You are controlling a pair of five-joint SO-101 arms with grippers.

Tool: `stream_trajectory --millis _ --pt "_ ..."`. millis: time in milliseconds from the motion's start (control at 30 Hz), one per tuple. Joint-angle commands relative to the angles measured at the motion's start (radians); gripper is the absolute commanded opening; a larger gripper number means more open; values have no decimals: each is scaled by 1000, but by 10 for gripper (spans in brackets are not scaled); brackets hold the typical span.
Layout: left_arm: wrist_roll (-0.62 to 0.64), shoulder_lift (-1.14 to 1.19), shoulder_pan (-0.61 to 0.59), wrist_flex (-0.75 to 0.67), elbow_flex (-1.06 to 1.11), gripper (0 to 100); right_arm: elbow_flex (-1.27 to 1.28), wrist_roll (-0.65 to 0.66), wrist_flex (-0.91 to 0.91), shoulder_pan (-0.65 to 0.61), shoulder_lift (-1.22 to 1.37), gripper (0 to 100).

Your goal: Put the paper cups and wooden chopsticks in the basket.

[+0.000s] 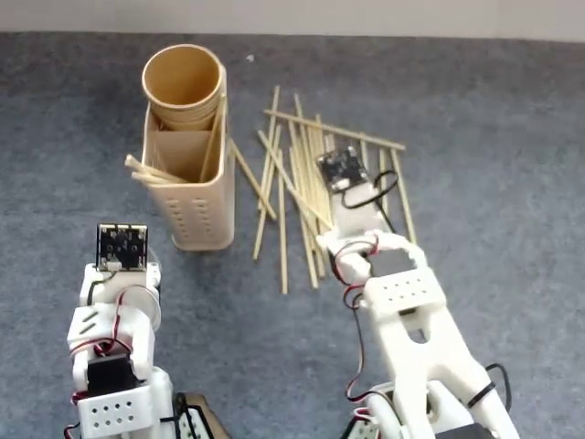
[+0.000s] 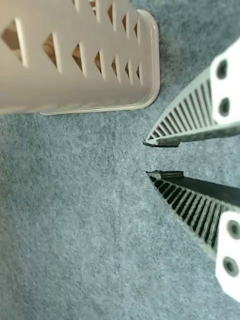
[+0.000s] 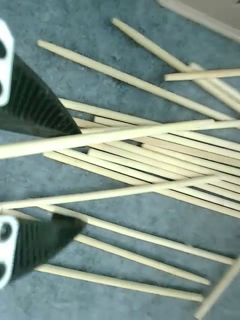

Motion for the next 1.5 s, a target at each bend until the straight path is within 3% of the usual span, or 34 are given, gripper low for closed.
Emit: stream_trajectory --millis 0,67,133,267,300,433,467,533,800,1133,1200,1333,1467 --pt "-12 -8 13 5 16 108 -99 -58 122 10 -33 260" --pt "-12 -8 13 5 16 108 -140 -55 166 7 -33 378" --pt "-12 -8 13 5 16 108 -166 -6 163 7 -33 378" --pt "-12 -8 13 5 16 107 -119 -8 65 38 -31 0" --pt "-12 -8 13 5 16 107 -94 -12 28 48 -31 40" --pt "-12 -8 13 5 16 107 -21 -5 -113 44 -21 396" --pt "-12 -8 13 5 16 107 -10 25 -134 28 2 456" --pt "-12 -8 13 6 16 107 -16 77 -142 7 88 485" --pt "-12 -8 13 6 16 107 -288 60 -142 1 487 347" --pt "-12 -8 13 6 16 108 -367 155 -136 35 673 327" --pt "-12 -8 13 6 16 108 -366 173 -136 50 674 253" --pt "-12 -8 13 6 16 108 -372 172 -136 79 670 0" --pt "-12 -8 13 6 16 108 -427 169 -134 82 657 2"
